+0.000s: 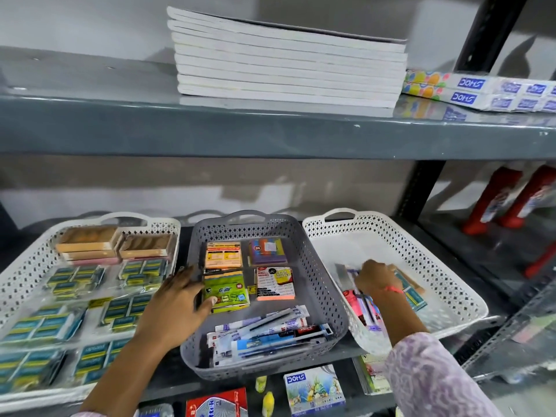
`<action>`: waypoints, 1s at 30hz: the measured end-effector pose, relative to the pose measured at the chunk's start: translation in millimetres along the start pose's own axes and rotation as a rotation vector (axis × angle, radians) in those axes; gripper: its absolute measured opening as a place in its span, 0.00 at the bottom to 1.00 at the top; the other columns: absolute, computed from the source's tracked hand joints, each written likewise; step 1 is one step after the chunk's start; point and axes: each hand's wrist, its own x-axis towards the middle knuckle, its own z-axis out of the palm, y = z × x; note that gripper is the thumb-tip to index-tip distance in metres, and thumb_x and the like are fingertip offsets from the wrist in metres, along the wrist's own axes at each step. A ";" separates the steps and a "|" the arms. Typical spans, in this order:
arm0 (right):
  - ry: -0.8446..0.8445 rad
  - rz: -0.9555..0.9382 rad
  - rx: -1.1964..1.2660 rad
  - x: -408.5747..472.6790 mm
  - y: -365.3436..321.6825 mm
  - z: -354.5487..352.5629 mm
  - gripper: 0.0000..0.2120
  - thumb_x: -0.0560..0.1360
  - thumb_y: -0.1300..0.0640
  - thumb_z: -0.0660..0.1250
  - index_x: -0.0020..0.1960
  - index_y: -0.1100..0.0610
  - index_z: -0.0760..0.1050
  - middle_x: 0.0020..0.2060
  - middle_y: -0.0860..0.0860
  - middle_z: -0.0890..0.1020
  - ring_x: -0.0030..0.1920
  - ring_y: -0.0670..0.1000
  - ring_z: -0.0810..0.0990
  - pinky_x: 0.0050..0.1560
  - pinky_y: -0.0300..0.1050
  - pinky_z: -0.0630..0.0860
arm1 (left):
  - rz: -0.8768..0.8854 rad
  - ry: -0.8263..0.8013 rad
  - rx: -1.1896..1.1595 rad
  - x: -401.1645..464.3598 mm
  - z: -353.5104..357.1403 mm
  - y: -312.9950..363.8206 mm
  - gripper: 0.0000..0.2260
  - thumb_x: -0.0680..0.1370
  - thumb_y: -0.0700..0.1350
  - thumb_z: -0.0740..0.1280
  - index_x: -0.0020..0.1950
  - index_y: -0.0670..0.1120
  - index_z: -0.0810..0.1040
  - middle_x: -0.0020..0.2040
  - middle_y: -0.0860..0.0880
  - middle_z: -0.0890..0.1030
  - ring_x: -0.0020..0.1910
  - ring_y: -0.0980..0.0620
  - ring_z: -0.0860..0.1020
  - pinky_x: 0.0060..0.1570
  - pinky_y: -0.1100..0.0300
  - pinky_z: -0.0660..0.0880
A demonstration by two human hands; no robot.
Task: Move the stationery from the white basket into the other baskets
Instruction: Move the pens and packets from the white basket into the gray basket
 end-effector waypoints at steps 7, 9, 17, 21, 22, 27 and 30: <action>-0.104 -0.019 0.132 8.2 11.1 21.0 0.16 0.76 0.62 0.61 0.61 0.68 0.73 0.61 0.63 0.77 0.62 0.60 0.76 0.45 0.39 0.74 | -0.023 -0.025 -0.002 -0.8 -1.5 2.2 0.21 0.76 0.56 0.61 0.68 0.50 0.70 0.77 0.45 0.54 0.75 0.44 0.58 0.73 0.49 0.58; -0.164 -0.040 0.207 5.9 9.1 17.2 0.10 0.77 0.59 0.63 0.51 0.66 0.77 0.49 0.58 0.81 0.50 0.56 0.81 0.41 0.34 0.74 | -0.027 -0.026 -0.007 -0.9 -2.0 2.1 0.22 0.76 0.56 0.61 0.68 0.50 0.69 0.77 0.45 0.54 0.75 0.44 0.58 0.73 0.49 0.58; -0.070 -0.370 0.864 -8.9 -25.4 -37.0 0.13 0.66 0.66 0.73 0.30 0.56 0.72 0.28 0.48 0.75 0.30 0.45 0.70 0.36 0.39 0.66 | -0.049 -0.032 -0.010 -2.4 -3.5 3.8 0.23 0.76 0.57 0.61 0.69 0.50 0.68 0.77 0.45 0.55 0.74 0.44 0.59 0.72 0.48 0.60; -0.354 -0.670 0.532 -42.7 -65.0 -45.4 0.05 0.69 0.65 0.71 0.37 0.57 0.80 0.27 0.42 0.77 0.31 0.42 0.73 0.36 0.35 0.68 | -0.057 -0.004 -0.023 -3.9 -5.9 6.7 0.23 0.76 0.54 0.62 0.70 0.49 0.67 0.76 0.45 0.59 0.74 0.45 0.60 0.72 0.51 0.60; -0.427 -0.721 0.402 -48.2 -71.5 -37.9 0.03 0.70 0.63 0.70 0.44 0.61 0.81 0.31 0.44 0.78 0.33 0.41 0.73 0.38 0.34 0.69 | -0.057 -0.001 -0.026 -4.0 -6.1 6.8 0.23 0.76 0.54 0.62 0.70 0.49 0.67 0.76 0.45 0.60 0.74 0.45 0.60 0.72 0.52 0.60; -0.649 -0.809 0.044 -59.4 -87.0 12.9 0.13 0.70 0.64 0.71 0.53 0.69 0.80 0.47 0.61 0.83 0.35 0.45 0.73 0.40 0.37 0.68 | -0.075 -0.005 -0.007 -4.3 -6.8 7.0 0.23 0.77 0.55 0.60 0.71 0.49 0.65 0.76 0.46 0.59 0.74 0.47 0.59 0.72 0.53 0.58; -0.698 -0.784 -0.064 -58.5 -86.0 25.1 0.14 0.70 0.64 0.71 0.54 0.68 0.80 0.49 0.65 0.83 0.41 0.54 0.75 0.41 0.43 0.71 | -0.073 -0.004 -0.002 -3.3 -5.9 6.8 0.24 0.77 0.55 0.60 0.71 0.49 0.64 0.76 0.47 0.59 0.74 0.47 0.59 0.72 0.53 0.58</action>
